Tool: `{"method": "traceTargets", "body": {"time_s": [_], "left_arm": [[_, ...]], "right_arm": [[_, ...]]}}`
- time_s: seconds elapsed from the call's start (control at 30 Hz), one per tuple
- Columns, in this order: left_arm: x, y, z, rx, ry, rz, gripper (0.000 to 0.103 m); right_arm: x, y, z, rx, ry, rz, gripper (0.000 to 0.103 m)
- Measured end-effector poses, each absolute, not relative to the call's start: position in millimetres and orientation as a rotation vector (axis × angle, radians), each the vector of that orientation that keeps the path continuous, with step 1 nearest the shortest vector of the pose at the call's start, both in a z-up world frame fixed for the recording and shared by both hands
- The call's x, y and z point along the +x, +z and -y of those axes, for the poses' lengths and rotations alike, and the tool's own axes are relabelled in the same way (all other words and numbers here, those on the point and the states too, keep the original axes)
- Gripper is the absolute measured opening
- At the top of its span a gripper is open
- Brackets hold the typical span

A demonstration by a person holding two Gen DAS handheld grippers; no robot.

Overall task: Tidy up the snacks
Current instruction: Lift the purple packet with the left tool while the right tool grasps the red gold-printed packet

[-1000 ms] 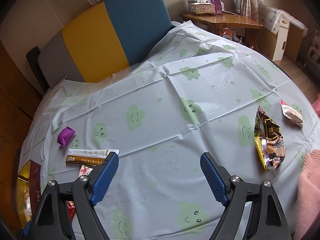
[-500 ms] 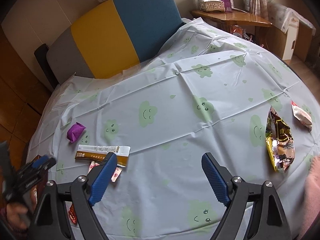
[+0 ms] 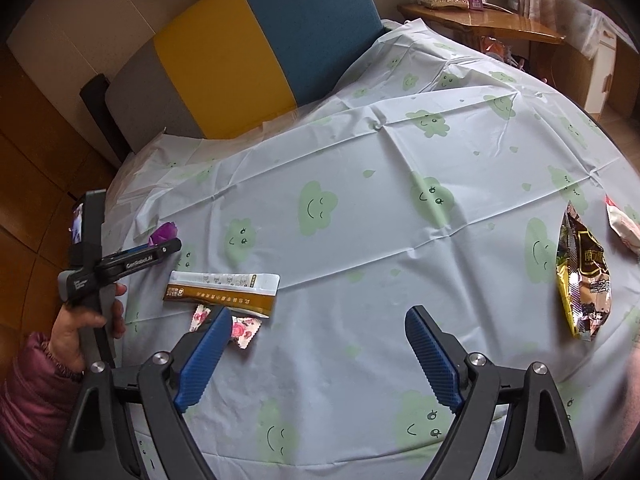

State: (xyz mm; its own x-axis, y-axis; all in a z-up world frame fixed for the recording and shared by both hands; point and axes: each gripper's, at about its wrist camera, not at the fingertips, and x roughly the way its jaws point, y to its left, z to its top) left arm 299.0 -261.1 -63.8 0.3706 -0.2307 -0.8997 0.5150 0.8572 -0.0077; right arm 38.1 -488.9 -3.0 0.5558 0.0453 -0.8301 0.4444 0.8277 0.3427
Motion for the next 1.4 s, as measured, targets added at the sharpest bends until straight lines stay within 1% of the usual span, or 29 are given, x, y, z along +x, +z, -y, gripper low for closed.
{"method": "traceTargets", "body": {"time_s": [0.03, 0.07, 0.3, 0.5, 0.67, 0.83, 1.1, 1.2, 1.27, 1.4], "left_arm": [[297.4, -63.0, 256.1, 0.288, -0.480, -1.068, 0.030], [296.8, -62.4, 252.1, 0.280, -0.480, -1.059, 0.027], [263.6, -58.3, 230.8, 0.228, -0.500, -1.045, 0.026], [224.1, -50.7, 210.6, 0.161, -0.463, -1.091, 0.025], [177.9, -38.0, 183.4, 0.124, -0.438, -1.079, 0.025], [122.4, -29.0, 156.9, 0.159, -0.433, -1.034, 0.026], [52.9, -38.0, 135.2, 0.245, -0.455, -1.012, 0.026], [42.5, -52.0, 130.4, 0.239, -0.466, -1.042, 0.026], [33.8, -53.8, 128.1, 0.249, -0.476, -0.984, 0.026], [32.9, -55.8, 122.5, 0.203, -0.497, -0.957, 0.026]], "right_arm": [[38.4, -3.3, 489.5, 0.568, -0.252, -0.966, 0.089], [38.2, -3.3, 489.8, 0.569, -0.256, -0.967, 0.089], [38.9, -3.0, 487.4, 0.547, -0.266, -0.975, 0.089], [37.1, -3.3, 490.9, 0.545, -0.289, -0.973, 0.089], [35.5, -1.8, 490.6, 0.536, -0.298, -0.966, 0.089], [36.2, -2.4, 488.4, 0.533, -0.282, -0.970, 0.089], [44.1, -7.5, 468.5, 0.481, -0.186, -1.008, 0.089], [49.4, -11.1, 454.0, 0.428, -0.135, -1.035, 0.089], [52.5, -14.8, 444.5, 0.388, -0.110, -1.057, 0.088], [56.8, -22.4, 429.4, 0.319, -0.077, -1.100, 0.086]]}}
